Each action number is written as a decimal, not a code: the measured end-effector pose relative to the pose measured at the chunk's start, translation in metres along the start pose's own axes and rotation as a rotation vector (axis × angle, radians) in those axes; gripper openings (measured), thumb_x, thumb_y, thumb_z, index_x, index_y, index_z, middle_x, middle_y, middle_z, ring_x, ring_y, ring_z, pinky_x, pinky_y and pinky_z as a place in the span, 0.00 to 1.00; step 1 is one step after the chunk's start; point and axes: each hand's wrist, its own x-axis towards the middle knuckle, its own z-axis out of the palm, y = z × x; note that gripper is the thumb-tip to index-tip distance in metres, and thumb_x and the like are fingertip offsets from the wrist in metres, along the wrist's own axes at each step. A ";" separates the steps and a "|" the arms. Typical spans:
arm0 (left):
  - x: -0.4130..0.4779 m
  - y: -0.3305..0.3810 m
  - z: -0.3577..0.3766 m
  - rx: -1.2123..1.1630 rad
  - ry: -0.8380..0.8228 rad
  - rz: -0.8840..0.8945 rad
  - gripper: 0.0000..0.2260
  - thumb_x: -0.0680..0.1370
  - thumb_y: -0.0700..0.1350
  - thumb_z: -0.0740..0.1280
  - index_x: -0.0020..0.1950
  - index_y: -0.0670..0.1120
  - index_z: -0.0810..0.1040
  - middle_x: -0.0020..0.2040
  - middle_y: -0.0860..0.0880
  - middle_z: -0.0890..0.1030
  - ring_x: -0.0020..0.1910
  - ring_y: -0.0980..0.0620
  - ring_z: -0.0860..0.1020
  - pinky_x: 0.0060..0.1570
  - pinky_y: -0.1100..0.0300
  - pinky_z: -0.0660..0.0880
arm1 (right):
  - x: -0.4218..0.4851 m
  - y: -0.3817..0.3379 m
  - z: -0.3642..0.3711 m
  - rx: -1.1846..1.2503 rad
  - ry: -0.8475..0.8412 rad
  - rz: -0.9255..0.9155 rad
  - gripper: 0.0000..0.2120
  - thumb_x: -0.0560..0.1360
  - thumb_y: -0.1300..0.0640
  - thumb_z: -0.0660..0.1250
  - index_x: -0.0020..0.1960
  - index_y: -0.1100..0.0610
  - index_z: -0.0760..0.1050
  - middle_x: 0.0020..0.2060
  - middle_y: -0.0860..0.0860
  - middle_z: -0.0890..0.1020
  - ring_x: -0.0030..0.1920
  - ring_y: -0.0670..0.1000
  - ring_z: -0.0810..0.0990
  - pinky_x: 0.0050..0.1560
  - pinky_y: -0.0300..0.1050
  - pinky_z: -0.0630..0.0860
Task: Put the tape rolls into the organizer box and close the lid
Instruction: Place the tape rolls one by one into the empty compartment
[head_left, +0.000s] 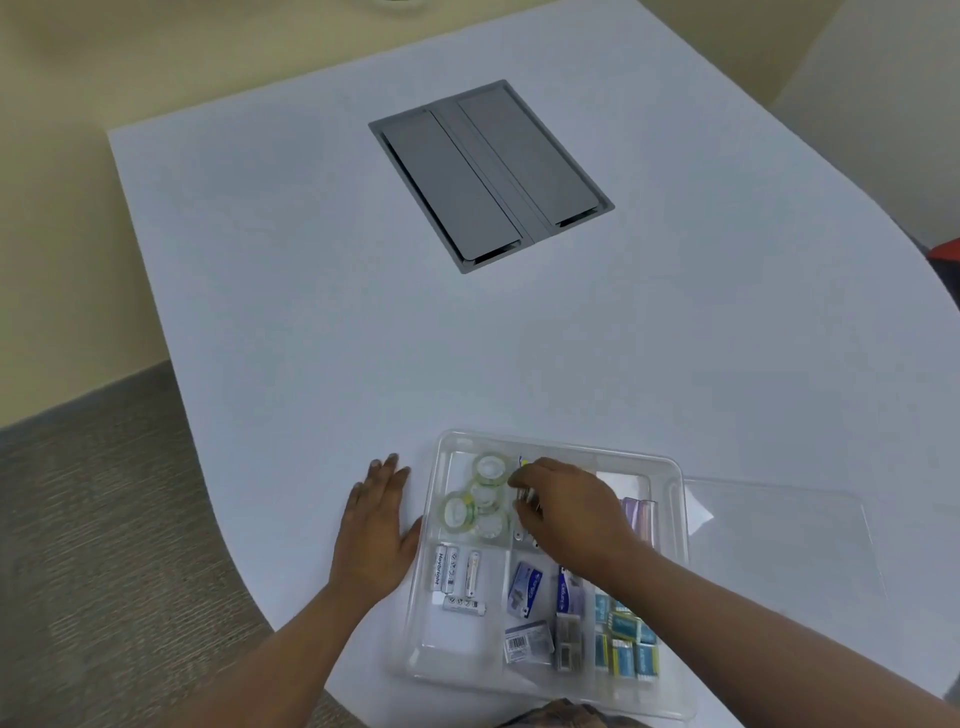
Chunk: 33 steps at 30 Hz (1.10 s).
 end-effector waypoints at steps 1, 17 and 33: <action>-0.002 -0.001 0.001 0.025 -0.025 0.007 0.30 0.79 0.53 0.62 0.77 0.44 0.57 0.79 0.47 0.52 0.78 0.49 0.47 0.75 0.49 0.48 | 0.002 -0.004 0.002 -0.020 -0.044 0.005 0.12 0.76 0.53 0.64 0.59 0.49 0.77 0.54 0.47 0.81 0.52 0.54 0.80 0.47 0.46 0.74; -0.008 -0.004 0.003 0.179 -0.447 -0.059 0.34 0.81 0.57 0.49 0.68 0.47 0.23 0.69 0.49 0.22 0.68 0.49 0.22 0.71 0.44 0.31 | 0.021 -0.026 0.028 -0.209 -0.166 0.059 0.18 0.74 0.61 0.65 0.64 0.56 0.71 0.60 0.53 0.73 0.50 0.59 0.80 0.45 0.53 0.79; -0.004 -0.001 -0.005 0.186 -0.565 -0.075 0.36 0.81 0.58 0.49 0.65 0.50 0.19 0.66 0.50 0.18 0.65 0.48 0.19 0.69 0.45 0.28 | 0.037 -0.028 0.033 -0.406 -0.222 -0.060 0.11 0.73 0.63 0.67 0.54 0.54 0.79 0.47 0.53 0.74 0.43 0.55 0.78 0.33 0.45 0.69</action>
